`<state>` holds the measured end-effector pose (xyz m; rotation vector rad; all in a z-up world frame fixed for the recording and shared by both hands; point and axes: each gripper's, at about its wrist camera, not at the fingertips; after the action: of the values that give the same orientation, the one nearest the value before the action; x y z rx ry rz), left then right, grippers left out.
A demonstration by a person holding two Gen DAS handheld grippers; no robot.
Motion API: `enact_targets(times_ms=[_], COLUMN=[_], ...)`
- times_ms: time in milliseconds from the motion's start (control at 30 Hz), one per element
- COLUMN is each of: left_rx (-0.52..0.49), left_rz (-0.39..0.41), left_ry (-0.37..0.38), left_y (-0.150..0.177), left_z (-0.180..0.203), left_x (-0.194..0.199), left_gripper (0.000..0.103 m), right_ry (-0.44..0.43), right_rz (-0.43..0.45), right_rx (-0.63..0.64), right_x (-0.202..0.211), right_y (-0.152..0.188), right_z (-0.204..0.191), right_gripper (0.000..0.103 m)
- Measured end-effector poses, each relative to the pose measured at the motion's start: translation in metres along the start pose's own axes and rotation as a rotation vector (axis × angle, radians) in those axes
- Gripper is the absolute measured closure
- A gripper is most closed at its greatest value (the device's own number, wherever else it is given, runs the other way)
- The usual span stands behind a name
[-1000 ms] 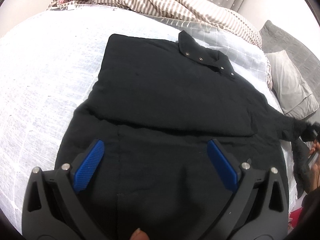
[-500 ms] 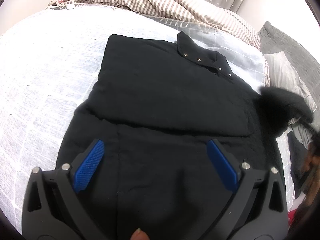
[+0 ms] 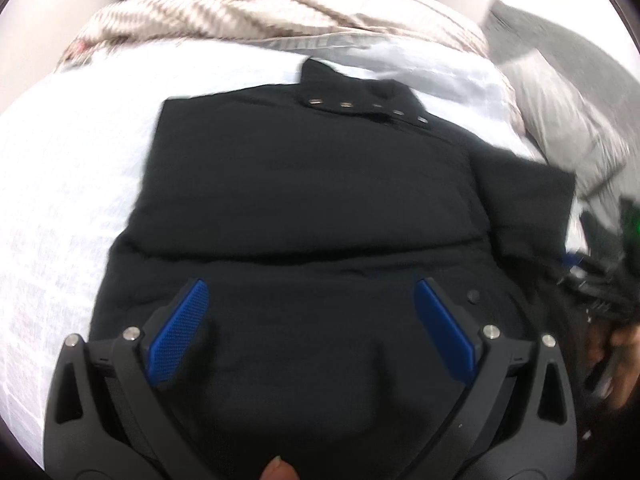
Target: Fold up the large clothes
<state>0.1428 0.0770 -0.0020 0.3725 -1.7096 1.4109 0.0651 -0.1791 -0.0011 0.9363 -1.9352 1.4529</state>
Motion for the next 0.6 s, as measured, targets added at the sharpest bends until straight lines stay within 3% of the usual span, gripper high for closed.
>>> enact_targets(times_ms=[167,300,433,600], left_rx=[-0.169,-0.284,-0.404,-0.472], left_rz=[-0.02,-0.029,-0.042,-0.046], left_ry=[0.015,0.044,0.075,0.146], left_y=[-0.014,-0.029,-0.041,-0.045], left_z=[0.063,0.116,0.177,0.231], left_x=[-0.007,-0.018,-0.037,-0.052], left_gripper=[0.001,0.001,0.001,0.001], right_ry=[0.076,0.016,-0.023,0.029], right_rz=[0.12,0.194,0.176,0.127], right_rx=[-0.123,-0.344,-0.53,-0.602], right_x=[0.05,0.073,0.073,0.062], right_y=[-0.002,0.007,0.016,0.019], right_z=[0.045,0.099,0.148,0.171], right_gripper=[0.04,0.04,0.04,0.04])
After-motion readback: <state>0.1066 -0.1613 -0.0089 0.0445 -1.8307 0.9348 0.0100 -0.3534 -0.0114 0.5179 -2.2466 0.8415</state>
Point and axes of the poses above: each gripper's, at about its wrist camera, not at the fingertips, and x roughly against the way its jaws point, z to its right, y to its underside, and after that the axes turned 12 degrees about -x, right-handed
